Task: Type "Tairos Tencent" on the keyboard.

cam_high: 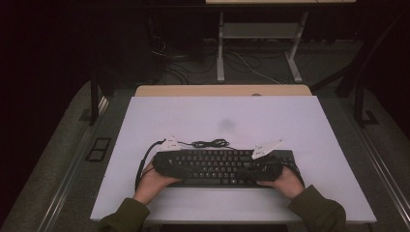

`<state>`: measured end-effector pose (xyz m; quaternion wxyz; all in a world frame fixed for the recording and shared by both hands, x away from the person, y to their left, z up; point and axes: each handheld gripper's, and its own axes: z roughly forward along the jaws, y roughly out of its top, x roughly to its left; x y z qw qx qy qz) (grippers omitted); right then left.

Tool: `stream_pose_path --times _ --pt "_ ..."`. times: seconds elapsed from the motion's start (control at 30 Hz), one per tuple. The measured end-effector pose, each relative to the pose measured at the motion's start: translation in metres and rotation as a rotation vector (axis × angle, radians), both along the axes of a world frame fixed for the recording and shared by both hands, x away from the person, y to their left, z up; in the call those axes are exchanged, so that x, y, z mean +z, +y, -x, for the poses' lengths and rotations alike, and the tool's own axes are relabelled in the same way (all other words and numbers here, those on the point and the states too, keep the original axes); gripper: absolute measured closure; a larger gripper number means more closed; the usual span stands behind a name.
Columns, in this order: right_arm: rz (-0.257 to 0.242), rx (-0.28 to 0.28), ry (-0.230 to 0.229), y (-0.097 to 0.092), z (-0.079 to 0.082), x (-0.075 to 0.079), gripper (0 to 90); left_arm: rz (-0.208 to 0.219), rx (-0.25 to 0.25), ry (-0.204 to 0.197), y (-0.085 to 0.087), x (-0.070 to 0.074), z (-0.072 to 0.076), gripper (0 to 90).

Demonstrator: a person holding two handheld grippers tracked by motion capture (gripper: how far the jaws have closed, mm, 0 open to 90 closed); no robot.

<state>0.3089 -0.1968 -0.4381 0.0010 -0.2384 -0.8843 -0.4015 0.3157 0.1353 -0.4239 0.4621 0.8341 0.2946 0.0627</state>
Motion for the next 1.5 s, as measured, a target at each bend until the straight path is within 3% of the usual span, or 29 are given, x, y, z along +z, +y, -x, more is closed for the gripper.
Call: stream_pose_path --times 0.13,0.23,0.73,1.17,1.5 --pt "-0.002 0.009 -0.001 0.000 -0.001 -0.001 89.2 0.010 0.003 -0.007 0.001 0.001 -0.001 25.3" --pt "-0.003 0.008 0.001 0.000 -0.001 -0.001 89.2 0.015 -0.002 -0.013 0.002 0.002 -0.003 33.7" --pt "-0.006 0.006 0.003 0.000 -0.001 -0.001 89.2 -0.035 -0.038 0.019 -0.008 -0.004 -0.012 87.6" --pt "-0.006 0.003 0.003 0.000 -0.001 -0.001 89.2 -0.089 -0.057 0.029 -0.016 -0.010 -0.015 89.2" --pt "-0.008 0.003 0.004 0.000 -0.001 -0.001 89.2 -0.102 -0.060 0.039 -0.017 -0.013 -0.016 89.2"
